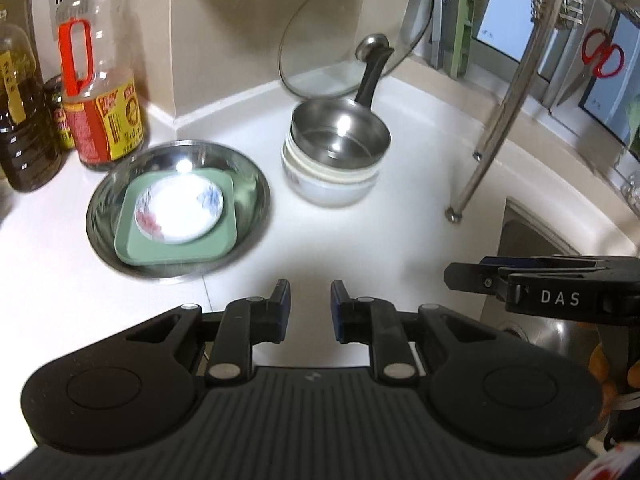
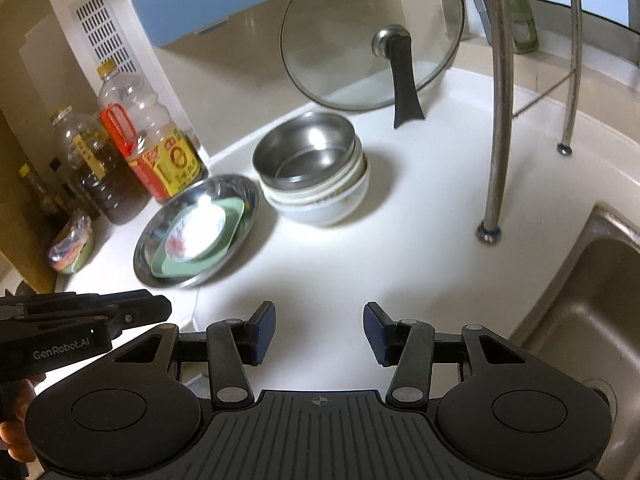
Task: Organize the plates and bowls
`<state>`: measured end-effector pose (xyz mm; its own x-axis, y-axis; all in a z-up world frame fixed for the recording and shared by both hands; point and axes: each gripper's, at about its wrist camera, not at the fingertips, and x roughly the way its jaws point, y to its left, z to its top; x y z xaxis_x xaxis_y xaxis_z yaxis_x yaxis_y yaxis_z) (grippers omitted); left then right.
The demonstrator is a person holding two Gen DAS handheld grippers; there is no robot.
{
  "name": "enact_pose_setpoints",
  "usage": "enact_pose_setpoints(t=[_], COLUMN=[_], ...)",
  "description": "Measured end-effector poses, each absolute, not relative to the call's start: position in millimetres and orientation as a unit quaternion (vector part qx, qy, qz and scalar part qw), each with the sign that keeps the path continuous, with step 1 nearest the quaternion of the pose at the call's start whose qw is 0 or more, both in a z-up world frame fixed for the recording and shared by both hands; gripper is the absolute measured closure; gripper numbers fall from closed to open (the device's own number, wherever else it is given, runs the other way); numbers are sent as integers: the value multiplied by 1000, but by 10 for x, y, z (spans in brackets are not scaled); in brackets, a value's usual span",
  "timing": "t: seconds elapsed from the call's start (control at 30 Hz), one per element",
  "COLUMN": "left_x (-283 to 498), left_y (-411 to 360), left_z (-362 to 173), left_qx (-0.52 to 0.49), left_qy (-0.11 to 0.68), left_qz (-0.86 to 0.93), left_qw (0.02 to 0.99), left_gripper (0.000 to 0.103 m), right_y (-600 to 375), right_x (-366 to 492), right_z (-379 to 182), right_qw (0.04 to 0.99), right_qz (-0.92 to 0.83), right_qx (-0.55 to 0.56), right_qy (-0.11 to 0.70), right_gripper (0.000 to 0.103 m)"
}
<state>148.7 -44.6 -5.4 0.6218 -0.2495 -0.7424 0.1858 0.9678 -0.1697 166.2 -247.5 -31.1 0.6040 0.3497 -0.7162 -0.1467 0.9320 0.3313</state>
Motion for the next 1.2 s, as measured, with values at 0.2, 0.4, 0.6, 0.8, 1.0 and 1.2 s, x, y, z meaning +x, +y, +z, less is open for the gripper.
enact_pose_setpoints(t=[0.2,0.4,0.6,0.8,1.0,1.2], left_x=[1301,1150,1089,1060,1046,1058], left_y=[-497,-549,-591,-616,-656,-685], left_z=[-181,-285,-328,-349,-322,-334], left_qx=[-36,-31,-29,-24,-12,10], left_qy=[435,444,447,448,439,435], left_qz=[-116,-110,-103,-97,-94,-79], left_qw=[892,888,888,888,894,897], left_gripper=[85,85,85,85,84,78], right_y=[-2444,-2420,-2400,-2377,-2356,-2362], right_x=[1463,1327,1249,1196,1188,1210], right_z=[-421,-531,-588,-613,-612,-622], right_qw=[878,871,869,871,877,882], right_qz=[146,149,151,153,151,146], right_qx=[115,108,99,78,63,52], right_qy=[441,455,461,460,451,445], right_gripper=[54,54,53,53,53,53])
